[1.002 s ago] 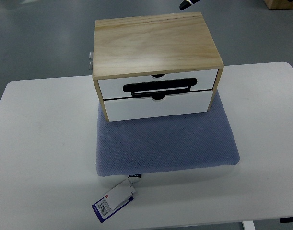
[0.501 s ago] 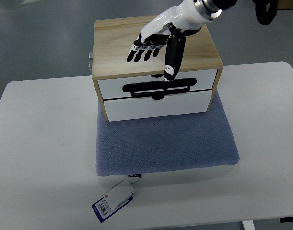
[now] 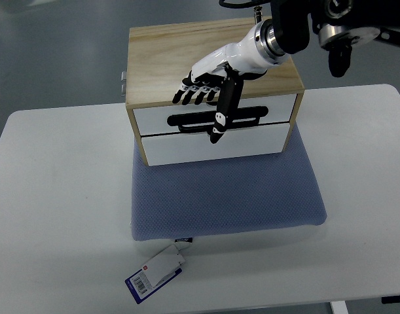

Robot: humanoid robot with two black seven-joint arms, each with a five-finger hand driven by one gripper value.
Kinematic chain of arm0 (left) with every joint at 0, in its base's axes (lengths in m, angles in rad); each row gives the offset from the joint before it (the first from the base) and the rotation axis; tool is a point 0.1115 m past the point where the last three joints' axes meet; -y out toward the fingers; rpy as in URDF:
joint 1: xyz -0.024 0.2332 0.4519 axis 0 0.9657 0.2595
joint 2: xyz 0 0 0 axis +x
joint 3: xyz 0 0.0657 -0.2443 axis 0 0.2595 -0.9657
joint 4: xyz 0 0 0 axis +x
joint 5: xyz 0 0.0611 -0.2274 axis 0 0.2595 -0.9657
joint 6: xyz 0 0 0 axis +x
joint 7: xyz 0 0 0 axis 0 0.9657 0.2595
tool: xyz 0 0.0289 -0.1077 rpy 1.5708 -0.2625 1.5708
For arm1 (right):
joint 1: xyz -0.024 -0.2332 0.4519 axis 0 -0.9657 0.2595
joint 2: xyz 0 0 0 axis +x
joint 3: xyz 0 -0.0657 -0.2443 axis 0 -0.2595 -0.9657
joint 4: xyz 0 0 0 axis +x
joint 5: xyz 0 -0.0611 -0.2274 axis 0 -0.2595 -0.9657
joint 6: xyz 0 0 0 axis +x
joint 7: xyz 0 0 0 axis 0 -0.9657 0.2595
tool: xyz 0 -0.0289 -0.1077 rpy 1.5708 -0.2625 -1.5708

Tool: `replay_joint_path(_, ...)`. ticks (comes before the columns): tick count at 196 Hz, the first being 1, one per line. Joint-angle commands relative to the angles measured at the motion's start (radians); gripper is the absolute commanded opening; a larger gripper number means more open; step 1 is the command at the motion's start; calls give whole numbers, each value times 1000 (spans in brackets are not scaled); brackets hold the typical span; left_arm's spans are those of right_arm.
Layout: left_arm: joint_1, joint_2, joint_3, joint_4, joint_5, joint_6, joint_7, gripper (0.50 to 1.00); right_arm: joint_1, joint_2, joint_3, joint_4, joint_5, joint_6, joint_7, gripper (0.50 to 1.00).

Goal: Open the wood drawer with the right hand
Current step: 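Hook the right hand's fingers around the upper drawer handle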

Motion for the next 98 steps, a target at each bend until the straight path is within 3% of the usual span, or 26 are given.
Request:
replay_joint_path(1, 0, 0, -1, 0, 0, 0, 0, 1000, -15, 4, -7, 0, 2, -23, -14, 940)
replay_joint_path(51, 0, 0, -3, 5, 0, 0, 0, 1000, -64, 15, -27, 0, -1, -96, -46, 940)
replay_joint_path(98, 0, 0, -4, 5, 0, 0, 0, 1000, -82, 18, -37, -1, -8, -109, -54, 940)
